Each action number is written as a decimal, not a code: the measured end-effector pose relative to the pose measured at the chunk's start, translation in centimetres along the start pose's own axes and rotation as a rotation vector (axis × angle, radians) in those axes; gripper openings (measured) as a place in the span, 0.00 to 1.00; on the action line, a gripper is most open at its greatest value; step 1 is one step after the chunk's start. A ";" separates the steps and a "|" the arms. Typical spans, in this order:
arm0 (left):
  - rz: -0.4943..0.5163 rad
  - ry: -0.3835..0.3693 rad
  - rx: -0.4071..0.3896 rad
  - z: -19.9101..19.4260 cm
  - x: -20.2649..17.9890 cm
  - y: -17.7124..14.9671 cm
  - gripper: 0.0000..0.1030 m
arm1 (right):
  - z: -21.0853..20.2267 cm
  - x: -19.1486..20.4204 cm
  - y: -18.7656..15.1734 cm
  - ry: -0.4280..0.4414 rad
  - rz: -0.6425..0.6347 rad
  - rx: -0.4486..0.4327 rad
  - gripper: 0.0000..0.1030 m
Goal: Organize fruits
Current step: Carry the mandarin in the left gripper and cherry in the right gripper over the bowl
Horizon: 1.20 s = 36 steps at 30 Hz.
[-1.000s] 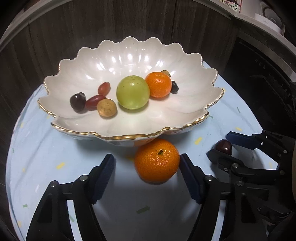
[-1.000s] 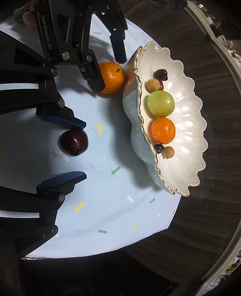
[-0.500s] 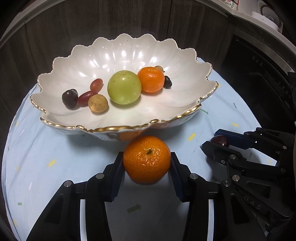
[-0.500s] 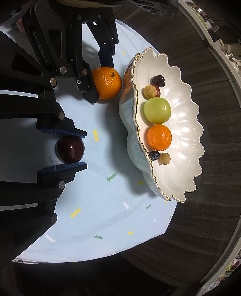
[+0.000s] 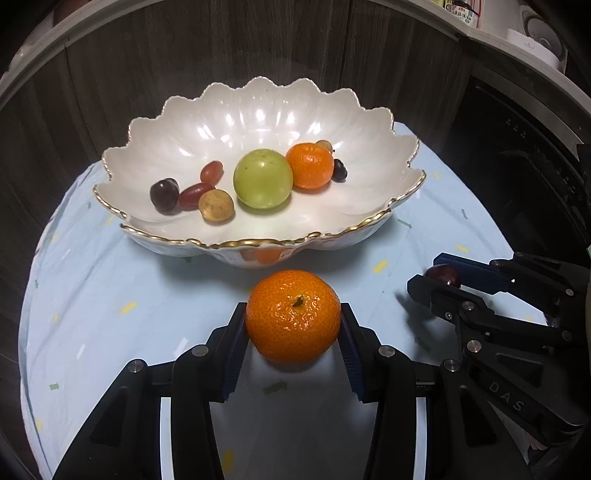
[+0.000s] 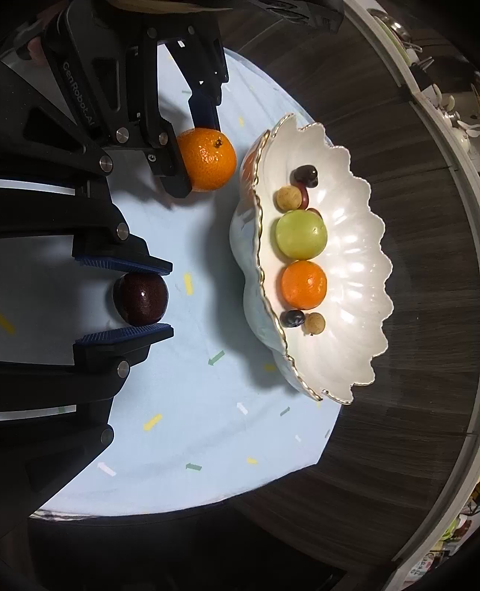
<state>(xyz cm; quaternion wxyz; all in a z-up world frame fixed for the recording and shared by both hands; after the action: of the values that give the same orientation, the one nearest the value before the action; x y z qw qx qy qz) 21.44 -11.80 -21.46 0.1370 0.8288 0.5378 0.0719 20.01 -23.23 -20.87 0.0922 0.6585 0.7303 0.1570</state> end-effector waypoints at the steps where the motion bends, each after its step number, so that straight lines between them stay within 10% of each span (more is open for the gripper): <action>1: -0.002 0.004 -0.004 -0.2 0.0 0.0 0.45 | -0.2 0.0 0.0 -0.001 -0.001 -0.002 0.27; 36: -0.020 0.051 -0.123 -8.5 1.0 0.2 0.45 | -7.7 1.8 1.5 -0.002 -0.006 -0.132 0.27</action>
<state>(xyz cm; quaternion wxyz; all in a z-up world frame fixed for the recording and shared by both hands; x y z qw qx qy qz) 19.78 -9.76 -13.36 0.1745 0.8114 0.5438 0.1242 18.58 -22.11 -12.97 0.1368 0.6489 0.7201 0.2039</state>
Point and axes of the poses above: each gripper's, at about its wrist camera, not at the fingertips, and z roughly the way its jaws point, x to its left, y to its top, the point moved 3 cm from there along z, roughly the way its jaws point, and after that the axes turned 15 degrees about x, right-handed, at the moved point
